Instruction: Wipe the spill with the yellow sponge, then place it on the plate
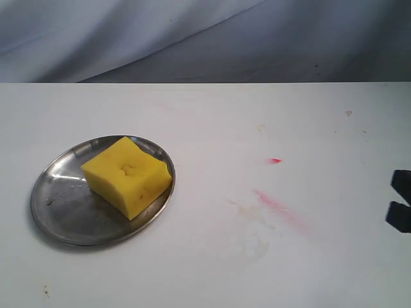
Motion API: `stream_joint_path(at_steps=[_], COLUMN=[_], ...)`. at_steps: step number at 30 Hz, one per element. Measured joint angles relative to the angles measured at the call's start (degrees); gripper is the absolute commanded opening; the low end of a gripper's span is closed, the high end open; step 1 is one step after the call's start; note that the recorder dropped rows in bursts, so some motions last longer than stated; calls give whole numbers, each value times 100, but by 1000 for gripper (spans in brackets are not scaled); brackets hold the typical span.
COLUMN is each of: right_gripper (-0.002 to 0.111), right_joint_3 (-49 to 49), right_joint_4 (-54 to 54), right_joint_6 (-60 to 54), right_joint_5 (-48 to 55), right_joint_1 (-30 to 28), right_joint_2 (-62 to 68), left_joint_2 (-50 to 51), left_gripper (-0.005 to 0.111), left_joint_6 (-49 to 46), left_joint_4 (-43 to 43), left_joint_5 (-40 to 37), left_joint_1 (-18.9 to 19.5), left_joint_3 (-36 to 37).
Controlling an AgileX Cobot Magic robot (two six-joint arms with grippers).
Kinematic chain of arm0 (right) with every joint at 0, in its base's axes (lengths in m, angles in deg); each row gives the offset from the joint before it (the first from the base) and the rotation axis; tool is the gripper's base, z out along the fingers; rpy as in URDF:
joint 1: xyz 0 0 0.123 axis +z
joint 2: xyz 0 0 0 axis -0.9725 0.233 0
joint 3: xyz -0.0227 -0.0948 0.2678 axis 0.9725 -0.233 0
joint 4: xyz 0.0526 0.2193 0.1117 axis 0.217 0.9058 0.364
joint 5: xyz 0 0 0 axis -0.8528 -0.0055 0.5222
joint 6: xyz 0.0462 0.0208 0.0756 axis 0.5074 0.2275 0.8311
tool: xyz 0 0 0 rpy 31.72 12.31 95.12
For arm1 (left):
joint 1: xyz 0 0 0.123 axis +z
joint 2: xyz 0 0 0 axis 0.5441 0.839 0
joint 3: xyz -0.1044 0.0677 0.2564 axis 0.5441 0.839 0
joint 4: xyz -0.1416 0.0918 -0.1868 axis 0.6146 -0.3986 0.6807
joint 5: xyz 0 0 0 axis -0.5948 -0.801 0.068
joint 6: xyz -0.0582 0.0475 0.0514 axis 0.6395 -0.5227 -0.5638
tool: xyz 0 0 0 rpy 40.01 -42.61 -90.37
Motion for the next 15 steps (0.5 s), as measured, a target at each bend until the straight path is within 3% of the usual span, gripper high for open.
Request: stream_joint_path(at_steps=[8,15], right_gripper=[0,0], right_joint_3=[-906,-1178], right_joint_4=[72,41], right_joint_6=[-334,-875], right_joint_5=[-98,50], right_joint_1=[-1029,-1340], right_joint_2=[-1798,-3069], left_joint_2=[0,0], left_gripper=[0,0], left_joint_6=[0,0], left_joint_4=[0,0], left_joint_5=[0,0], left_joint_1=[0,0], left_joint_3=[0,0])
